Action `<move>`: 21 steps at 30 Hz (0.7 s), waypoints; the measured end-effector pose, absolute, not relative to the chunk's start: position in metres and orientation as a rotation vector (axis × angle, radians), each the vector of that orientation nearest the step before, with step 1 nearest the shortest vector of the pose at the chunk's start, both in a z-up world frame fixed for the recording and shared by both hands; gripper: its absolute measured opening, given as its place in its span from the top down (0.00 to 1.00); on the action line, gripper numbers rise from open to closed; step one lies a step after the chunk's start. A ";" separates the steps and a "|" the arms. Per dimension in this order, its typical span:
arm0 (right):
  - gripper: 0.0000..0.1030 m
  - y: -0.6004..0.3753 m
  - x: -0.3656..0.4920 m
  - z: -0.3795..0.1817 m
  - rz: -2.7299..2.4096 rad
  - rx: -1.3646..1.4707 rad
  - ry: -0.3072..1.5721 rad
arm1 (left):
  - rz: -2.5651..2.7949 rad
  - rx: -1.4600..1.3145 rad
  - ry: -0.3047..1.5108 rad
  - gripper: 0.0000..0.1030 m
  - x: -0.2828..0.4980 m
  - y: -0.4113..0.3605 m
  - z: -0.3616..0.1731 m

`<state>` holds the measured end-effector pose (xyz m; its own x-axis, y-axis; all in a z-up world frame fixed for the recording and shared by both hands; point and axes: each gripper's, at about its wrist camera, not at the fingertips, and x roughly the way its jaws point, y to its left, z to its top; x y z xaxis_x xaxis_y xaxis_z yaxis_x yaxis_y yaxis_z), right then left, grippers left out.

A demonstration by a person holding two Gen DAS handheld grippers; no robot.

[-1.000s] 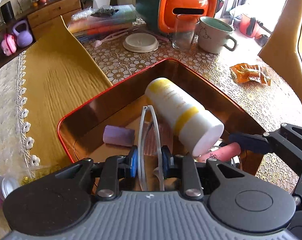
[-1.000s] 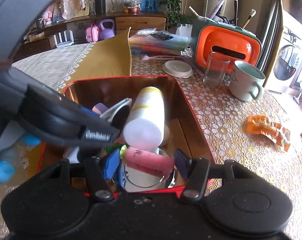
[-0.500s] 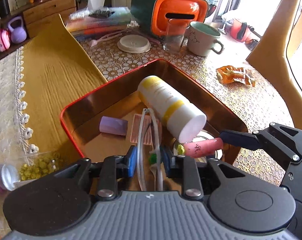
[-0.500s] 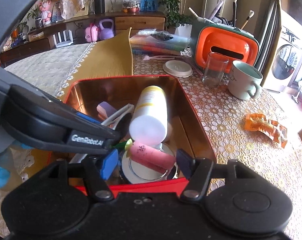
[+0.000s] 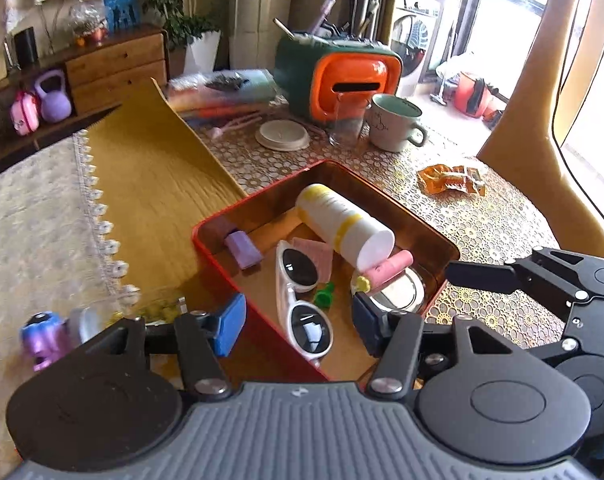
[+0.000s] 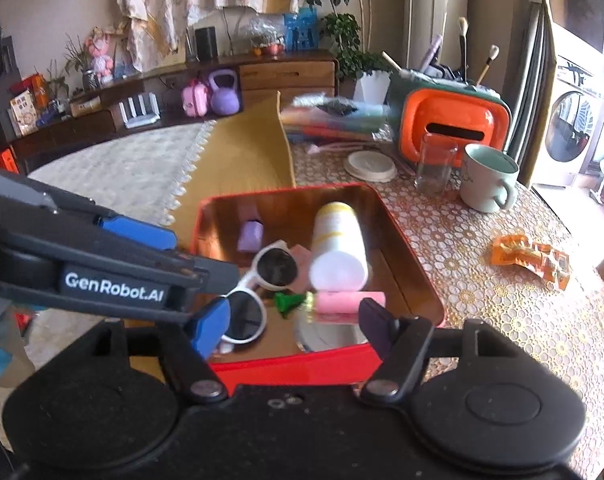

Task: Organize rigid objects
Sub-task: 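Open left tool to drop the sunglasses in the box while right tool releases the eraser, then move left tool to the red wrapper while right tool moves to the nail clipper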

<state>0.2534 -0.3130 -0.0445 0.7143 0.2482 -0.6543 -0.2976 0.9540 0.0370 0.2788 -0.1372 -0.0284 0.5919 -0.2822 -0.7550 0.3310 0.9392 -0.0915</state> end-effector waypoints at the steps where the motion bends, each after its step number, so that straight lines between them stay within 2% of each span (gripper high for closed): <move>1: 0.27 -0.312 0.250 -0.042 0.307 -0.069 0.710 | -0.355 0.055 0.862 0.44 0.275 -0.133 -0.026; 11: 0.16 -0.297 0.219 -0.026 0.335 -0.024 0.678 | -0.290 0.053 0.812 0.43 0.226 -0.081 -0.007; 14: 0.13 -0.287 0.210 -0.023 0.361 -0.020 0.672 | -0.260 0.048 0.794 0.32 0.211 -0.062 -0.003; 21: 0.07 -0.253 0.190 -0.023 0.435 -0.034 0.663 | -0.172 0.039 0.744 0.32 0.182 -0.018 0.001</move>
